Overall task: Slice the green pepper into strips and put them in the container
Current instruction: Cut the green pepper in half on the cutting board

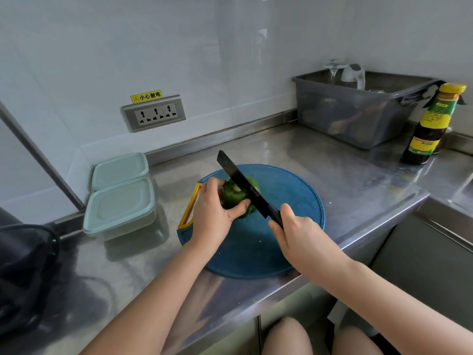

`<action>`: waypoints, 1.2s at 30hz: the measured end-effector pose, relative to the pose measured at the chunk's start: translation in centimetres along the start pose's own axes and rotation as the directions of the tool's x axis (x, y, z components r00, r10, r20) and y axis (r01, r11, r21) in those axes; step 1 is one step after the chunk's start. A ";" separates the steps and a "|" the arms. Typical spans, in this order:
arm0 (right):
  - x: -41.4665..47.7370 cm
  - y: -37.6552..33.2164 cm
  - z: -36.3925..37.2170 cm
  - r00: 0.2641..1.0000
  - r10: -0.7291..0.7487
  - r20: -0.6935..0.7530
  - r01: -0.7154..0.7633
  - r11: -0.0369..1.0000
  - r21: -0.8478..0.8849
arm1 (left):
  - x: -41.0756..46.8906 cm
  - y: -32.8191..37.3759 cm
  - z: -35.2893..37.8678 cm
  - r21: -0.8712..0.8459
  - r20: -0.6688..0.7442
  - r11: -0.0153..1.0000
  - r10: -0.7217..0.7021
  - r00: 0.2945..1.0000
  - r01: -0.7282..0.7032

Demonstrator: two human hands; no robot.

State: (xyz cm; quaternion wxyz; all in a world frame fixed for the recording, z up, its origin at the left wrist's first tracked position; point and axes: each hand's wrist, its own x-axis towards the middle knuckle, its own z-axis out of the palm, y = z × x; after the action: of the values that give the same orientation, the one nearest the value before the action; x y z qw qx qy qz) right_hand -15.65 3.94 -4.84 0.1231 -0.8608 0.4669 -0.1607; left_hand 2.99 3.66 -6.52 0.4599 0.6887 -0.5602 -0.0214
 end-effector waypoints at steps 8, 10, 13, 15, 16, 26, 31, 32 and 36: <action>0.0 -0.1 -0.1 1.000 -0.004 -0.007 0.004 1.000 -0.011 | -0.2 0.3 0.0 0.047 -0.023 0.998 0.031 0.999 -0.029; 0.2 -0.3 -0.2 1.000 0.005 0.000 -0.005 1.000 0.014 | -0.2 0.4 0.1 0.052 -0.022 0.998 0.030 0.999 -0.029; 0.6 -0.5 -0.8 1.000 0.011 0.021 -0.011 0.999 0.032 | -0.2 0.3 0.1 0.040 -0.024 0.999 0.024 0.999 -0.023; 1.0 -0.7 -1.2 1.000 0.007 0.028 -0.007 1.000 0.016 | -0.2 0.3 0.1 0.037 -0.027 0.999 0.017 0.999 -0.016; 1.1 -0.7 -1.2 1.000 0.001 0.028 -0.001 1.000 -0.001 | -0.2 0.3 0.1 0.035 -0.029 0.999 0.016 0.999 -0.015; 1.1 -1.4 0.0 1.000 0.010 0.019 -0.010 1.000 0.011 | 1.2 -0.5 -0.3 -0.091 0.025 0.990 -0.102 0.994 0.104; 2.2 -2.7 0.5 0.998 0.057 0.026 -0.057 0.998 0.012 | 2.5 -1.1 -0.6 -0.097 0.069 0.971 -0.211 0.975 0.217; 2.4 -3.0 0.6 0.997 0.067 0.027 -0.068 0.998 0.019 | 2.8 -1.2 -0.6 -0.092 0.077 0.968 -0.226 0.971 0.233; 3.3 -3.8 0.7 0.994 0.100 0.046 -0.103 0.992 0.069 | 3.8 -1.3 -0.3 -0.052 0.108 0.947 -0.309 0.945 0.316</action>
State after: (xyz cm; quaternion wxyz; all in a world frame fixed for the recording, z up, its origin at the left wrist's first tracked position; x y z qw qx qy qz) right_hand -10.81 3.24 -3.62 0.1715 -0.8342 0.5015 -0.1524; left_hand 5.52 0.78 -5.36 0.4458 0.7507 -0.4649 -0.1471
